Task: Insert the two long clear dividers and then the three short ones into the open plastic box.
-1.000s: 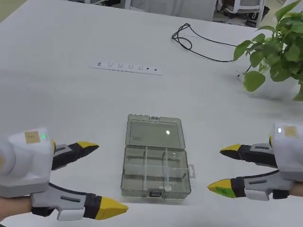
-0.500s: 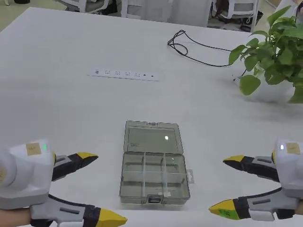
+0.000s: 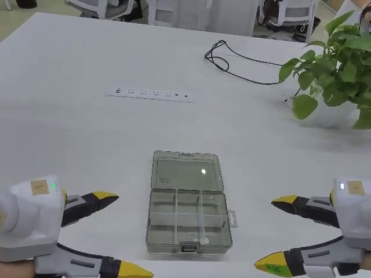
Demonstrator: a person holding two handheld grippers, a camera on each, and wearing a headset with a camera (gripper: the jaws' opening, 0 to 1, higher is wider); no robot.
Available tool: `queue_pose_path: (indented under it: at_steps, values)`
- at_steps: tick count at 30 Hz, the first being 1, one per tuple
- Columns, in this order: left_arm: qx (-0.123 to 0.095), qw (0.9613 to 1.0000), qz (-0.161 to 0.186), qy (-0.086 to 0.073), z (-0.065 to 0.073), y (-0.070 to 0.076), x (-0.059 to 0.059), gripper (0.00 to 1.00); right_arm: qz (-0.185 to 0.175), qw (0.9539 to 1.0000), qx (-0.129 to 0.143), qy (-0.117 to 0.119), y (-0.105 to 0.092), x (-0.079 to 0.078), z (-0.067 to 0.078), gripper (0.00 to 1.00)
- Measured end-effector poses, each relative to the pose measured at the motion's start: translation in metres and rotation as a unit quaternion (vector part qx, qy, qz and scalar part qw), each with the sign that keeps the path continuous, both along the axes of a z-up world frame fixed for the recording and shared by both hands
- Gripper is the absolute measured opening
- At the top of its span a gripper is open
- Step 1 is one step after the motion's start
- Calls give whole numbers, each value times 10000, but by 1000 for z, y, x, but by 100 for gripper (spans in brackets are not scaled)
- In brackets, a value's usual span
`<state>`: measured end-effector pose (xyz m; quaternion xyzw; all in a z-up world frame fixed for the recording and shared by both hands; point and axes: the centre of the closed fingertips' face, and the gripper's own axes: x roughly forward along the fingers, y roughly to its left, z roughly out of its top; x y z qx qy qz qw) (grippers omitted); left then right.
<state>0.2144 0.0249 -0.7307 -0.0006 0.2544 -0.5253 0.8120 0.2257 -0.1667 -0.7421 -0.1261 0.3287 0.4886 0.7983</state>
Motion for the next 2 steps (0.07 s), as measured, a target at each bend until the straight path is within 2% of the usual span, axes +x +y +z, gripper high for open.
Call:
queue_pose_path:
  at_steps: [2]
  values:
    - [9,10000,-17,-2,0,0,0,100,-4,10000,-4,12,0,0,-1,82]
